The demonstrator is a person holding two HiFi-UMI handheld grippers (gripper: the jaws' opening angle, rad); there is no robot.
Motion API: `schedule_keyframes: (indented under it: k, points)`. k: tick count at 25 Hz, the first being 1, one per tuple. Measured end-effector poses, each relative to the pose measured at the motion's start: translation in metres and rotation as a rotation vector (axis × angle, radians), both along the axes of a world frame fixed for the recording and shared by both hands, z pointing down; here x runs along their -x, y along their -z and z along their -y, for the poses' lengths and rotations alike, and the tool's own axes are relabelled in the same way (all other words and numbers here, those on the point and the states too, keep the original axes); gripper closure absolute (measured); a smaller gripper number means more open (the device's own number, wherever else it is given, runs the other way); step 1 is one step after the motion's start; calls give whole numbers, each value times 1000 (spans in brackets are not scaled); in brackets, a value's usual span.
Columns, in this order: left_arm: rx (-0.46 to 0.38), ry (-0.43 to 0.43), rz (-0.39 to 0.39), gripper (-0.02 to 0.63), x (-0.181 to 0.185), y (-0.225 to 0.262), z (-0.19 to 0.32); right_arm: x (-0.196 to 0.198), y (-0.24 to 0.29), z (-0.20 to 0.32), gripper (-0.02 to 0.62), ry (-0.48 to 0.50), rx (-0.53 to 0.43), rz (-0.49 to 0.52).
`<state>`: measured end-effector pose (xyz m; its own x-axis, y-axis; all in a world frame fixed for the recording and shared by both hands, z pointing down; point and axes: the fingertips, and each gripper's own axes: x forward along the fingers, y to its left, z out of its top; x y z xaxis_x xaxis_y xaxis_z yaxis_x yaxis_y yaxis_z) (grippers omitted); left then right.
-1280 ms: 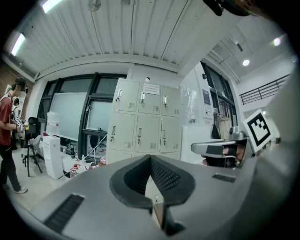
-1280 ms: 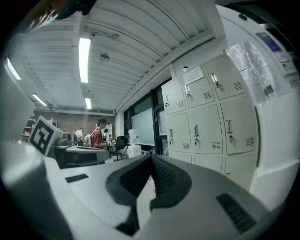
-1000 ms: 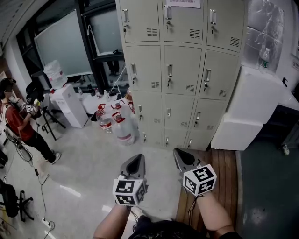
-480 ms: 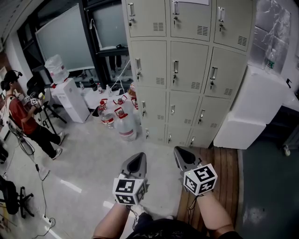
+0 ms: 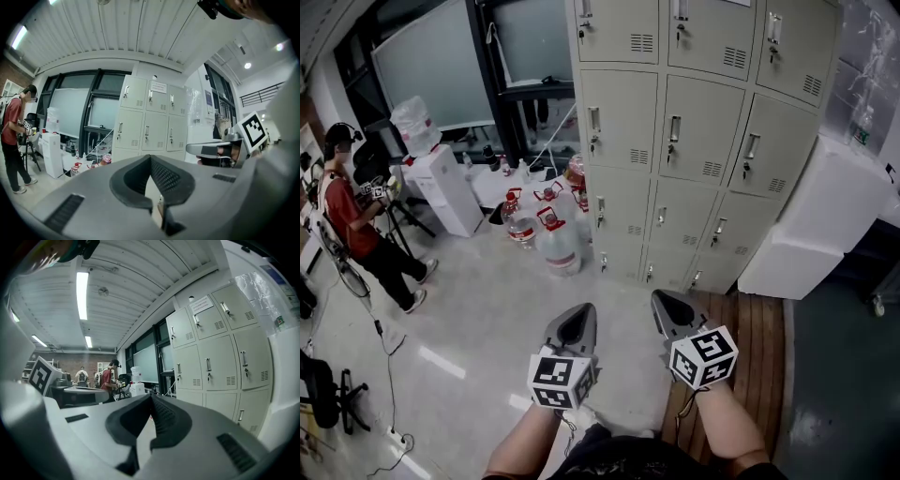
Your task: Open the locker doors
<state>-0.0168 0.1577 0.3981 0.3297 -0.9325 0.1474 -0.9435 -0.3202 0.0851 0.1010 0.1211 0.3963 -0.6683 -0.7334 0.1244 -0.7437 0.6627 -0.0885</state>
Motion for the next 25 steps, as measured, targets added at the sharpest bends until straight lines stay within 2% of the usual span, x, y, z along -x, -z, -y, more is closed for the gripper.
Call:
schedule_keyframes:
  k: [7, 15, 25]
  points:
    - [14, -3, -7, 606, 50, -7, 32, 49, -10, 34, 595, -2, 28, -1]
    - [25, -46, -19, 606, 101, -17, 71, 107, -19, 73, 595, -21, 43, -14]
    - [17, -67, -15, 606, 151, -17, 85, 168, -24, 94, 595, -17, 50, -22]
